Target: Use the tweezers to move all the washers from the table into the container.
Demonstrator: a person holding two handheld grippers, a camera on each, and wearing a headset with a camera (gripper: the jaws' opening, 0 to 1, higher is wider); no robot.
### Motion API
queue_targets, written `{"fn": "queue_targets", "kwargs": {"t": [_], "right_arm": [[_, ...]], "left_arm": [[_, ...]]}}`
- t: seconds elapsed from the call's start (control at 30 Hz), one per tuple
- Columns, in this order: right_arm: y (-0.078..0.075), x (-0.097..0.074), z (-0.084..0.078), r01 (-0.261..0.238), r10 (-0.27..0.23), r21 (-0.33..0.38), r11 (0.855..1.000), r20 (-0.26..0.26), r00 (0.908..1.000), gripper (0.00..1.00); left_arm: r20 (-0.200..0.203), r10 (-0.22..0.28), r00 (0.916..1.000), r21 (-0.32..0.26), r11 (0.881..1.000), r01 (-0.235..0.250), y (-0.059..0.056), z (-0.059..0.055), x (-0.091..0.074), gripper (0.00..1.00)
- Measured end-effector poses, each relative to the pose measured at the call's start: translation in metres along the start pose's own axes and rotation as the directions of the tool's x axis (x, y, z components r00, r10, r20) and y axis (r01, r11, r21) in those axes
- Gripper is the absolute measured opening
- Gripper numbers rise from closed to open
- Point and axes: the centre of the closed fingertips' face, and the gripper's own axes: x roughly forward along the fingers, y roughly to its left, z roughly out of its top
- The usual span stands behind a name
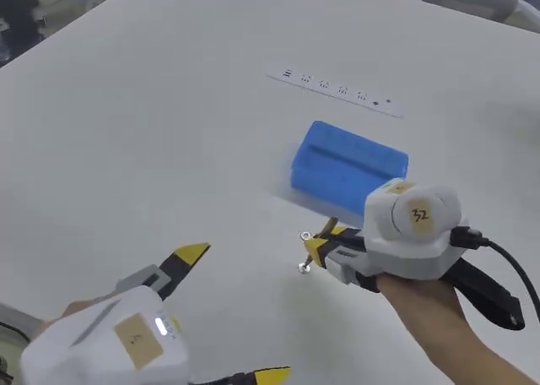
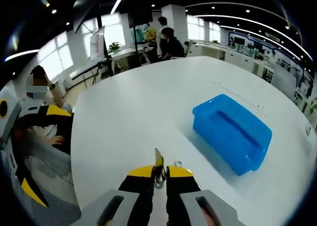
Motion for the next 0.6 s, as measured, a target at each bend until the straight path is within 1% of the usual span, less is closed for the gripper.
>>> {"fn": "queue_targets", "kwargs": {"t": [0.1, 0.13, 0.17, 0.27, 0.33, 0.4, 0.5, 0.6], "right_arm": [[-0.003, -0.001, -0.001, -0.003, 0.003, 0.037, 0.999, 0.012, 0.9999, 0.05], [-0.003, -0.001, -0.001, -0.006, 0.005, 0.065, 0.998, 0.016, 0.9999, 0.05], [-0.003, -0.002, -0.001, -0.009, 0.008, 0.078, 0.997, 0.016, 0.9998, 0.05], [-0.004, -0.002, -0.001, 0.004, -0.005, 0.057, 0.998, 0.015, 0.9999, 0.05], [-0.001, -0.002, -0.002, 0.007, -0.007, 0.029, 1.0, 0.011, 0.9999, 0.05], [0.003, -0.001, -0.002, 0.007, -0.007, -0.001, 1.0, 0.008, 0.9999, 0.05], [0.006, 0.0, -0.003, 0.016, -0.016, -0.043, 0.999, -0.001, 0.9999, 0.05], [0.008, -0.001, -0.004, 0.027, -0.027, -0.066, 0.997, 0.0, 0.9996, 0.04]], "left_arm": [[0.007, 0.021, 0.9998, 0.01, 1.0, -0.021, 0.004, 0.001, 0.0, 0.88], [0.01, 0.032, 0.9994, 0.006, 0.999, -0.032, 0.006, 0.002, 0.0, 0.89], [0.011, 0.035, 0.9993, 0.005, 0.999, -0.035, 0.006, 0.002, 0.0, 0.9], [-0.005, 0.046, 0.9989, 0.012, 0.999, -0.046, 0.008, -0.001, 0.001, 0.91], [0.007, 0.037, 0.9993, 0.001, 0.999, -0.037, 0.007, 0.001, 0.001, 0.96], [0.01, 0.031, 0.9994, -0.025, 0.999, -0.031, 0.007, 0.002, 0.002, 0.99], [0.018, 0.023, 0.9996, -0.04, 0.999, -0.022, 0.006, 0.003, 0.001, 0.99], [0.022, 0.019, 0.9996, -0.047, 0.999, -0.018, 0.006, 0.003, 0.001, 0.99]]}}
